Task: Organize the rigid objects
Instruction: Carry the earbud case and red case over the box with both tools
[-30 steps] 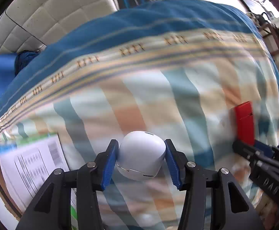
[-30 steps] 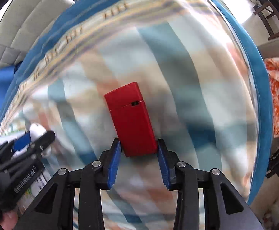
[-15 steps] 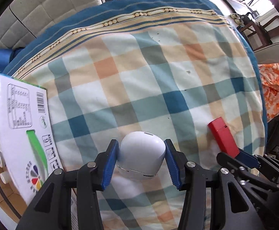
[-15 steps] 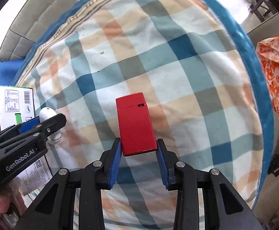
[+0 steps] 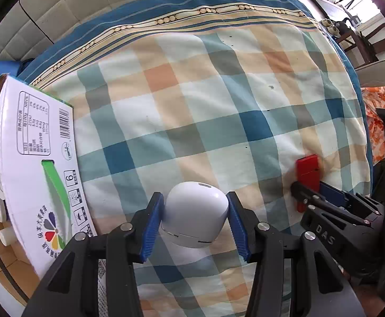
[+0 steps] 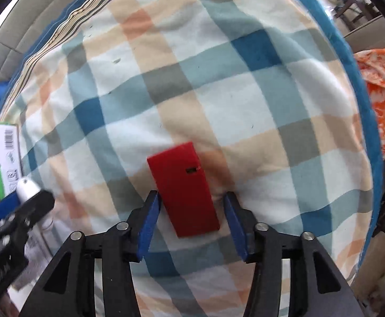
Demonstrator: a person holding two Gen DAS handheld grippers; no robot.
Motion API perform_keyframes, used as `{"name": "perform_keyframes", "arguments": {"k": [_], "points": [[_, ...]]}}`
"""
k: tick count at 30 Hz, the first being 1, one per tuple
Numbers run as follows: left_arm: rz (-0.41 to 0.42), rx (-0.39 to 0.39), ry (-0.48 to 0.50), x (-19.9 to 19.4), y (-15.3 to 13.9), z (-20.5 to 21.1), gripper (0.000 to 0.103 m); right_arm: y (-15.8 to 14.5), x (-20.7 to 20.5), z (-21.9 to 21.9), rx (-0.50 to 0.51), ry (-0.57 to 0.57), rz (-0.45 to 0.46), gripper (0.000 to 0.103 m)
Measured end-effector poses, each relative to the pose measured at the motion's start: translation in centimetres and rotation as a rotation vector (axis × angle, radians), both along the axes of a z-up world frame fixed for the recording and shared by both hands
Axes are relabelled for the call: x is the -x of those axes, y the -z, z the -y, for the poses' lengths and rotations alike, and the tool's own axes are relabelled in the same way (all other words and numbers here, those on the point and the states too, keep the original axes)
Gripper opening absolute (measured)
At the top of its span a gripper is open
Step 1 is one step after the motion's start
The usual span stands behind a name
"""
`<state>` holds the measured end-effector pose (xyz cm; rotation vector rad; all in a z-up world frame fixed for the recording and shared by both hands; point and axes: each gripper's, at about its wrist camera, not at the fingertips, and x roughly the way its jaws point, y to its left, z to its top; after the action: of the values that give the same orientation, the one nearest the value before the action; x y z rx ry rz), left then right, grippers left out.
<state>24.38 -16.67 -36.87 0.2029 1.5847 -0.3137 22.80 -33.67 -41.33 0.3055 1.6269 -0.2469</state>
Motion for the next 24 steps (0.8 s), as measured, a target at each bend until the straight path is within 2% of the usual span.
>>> {"name": "perform_keyframes", "arguments": {"k": [2,5,9,13,19,21,24], "points": [[0.006,0.007,-0.006,-0.6,0.1,-0.5,0.046,-0.4,0.3,-1.3,-0.007,-0.004,0.006,0.037],[0.022,0.03,-0.018,-0.4,-1.6,-2.0,0.046,-2.0,0.7,-2.5,-0.049,-0.004,0.023,0.037],[0.042,0.087,-0.029,0.4,-4.2,-3.7,0.045,-6.4,2.0,-4.9,-0.113,-0.015,0.093,0.037],[0.086,0.151,-0.03,1.6,-8.2,-5.6,0.045,-10.8,3.0,-7.5,-0.187,-0.019,0.167,0.037],[0.163,0.171,-0.07,2.6,-13.7,-11.5,0.045,-17.2,3.9,-10.9,-0.262,-0.088,0.246,0.037],[0.185,0.157,-0.092,3.0,-14.9,-14.8,0.045,-18.9,4.2,-13.7,-0.291,-0.121,0.262,0.037],[0.2,0.125,-0.14,3.8,-15.6,-20.2,0.046,-19.7,4.5,-18.3,-0.32,-0.172,0.276,0.037]]}}
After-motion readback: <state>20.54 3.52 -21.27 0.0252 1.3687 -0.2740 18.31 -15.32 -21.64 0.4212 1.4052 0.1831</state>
